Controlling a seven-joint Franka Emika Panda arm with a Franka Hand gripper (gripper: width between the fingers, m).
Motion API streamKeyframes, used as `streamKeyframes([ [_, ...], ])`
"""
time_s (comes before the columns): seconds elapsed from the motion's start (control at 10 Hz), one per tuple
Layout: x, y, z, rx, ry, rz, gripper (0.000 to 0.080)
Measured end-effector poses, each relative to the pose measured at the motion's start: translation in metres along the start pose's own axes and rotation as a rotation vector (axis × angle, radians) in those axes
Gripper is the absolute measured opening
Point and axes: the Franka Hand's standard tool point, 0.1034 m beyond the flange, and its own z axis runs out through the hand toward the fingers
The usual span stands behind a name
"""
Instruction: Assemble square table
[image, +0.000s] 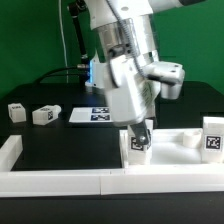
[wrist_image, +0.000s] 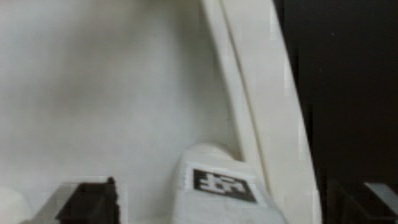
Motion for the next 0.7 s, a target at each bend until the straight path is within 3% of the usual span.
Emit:
streamKeyframes([
  [0.1,0.000,0.000,0.000,0.000,0.002,-0.101,0.0624],
  [0.5,0.003,0.000,0.001,-0.002,0.005,-0.371,0.0649],
  [0.7,0.013,-0.002,-0.004,-0.062,0.047,-0.781,0.0649],
])
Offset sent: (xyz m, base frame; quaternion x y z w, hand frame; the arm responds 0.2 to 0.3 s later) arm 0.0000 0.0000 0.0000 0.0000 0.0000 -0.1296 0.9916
